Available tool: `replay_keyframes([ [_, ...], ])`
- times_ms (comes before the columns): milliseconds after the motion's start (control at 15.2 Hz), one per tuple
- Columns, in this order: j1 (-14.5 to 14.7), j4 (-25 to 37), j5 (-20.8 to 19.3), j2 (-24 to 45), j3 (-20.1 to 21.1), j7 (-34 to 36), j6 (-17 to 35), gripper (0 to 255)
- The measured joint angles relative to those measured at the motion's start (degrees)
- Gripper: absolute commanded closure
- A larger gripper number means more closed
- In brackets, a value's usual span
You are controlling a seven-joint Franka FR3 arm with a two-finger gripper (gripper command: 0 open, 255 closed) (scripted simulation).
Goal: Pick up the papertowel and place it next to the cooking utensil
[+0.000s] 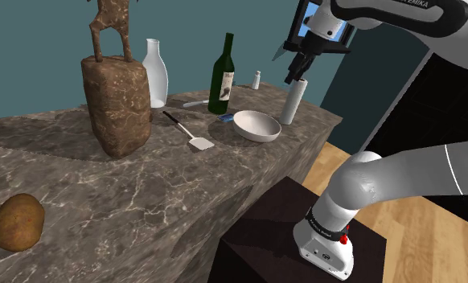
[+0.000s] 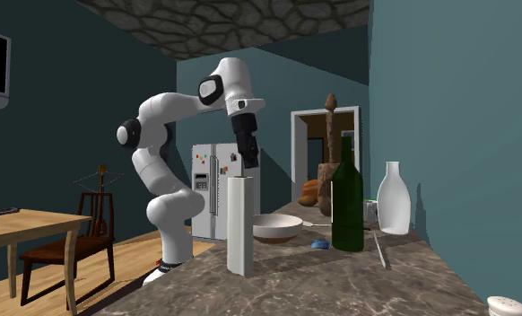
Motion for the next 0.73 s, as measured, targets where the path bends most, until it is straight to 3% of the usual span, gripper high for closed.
replay_keyframes([
  [726, -3.49, 8.15, -4.83, 9.27, -12.49, -10.20, 3.31, 0],
])
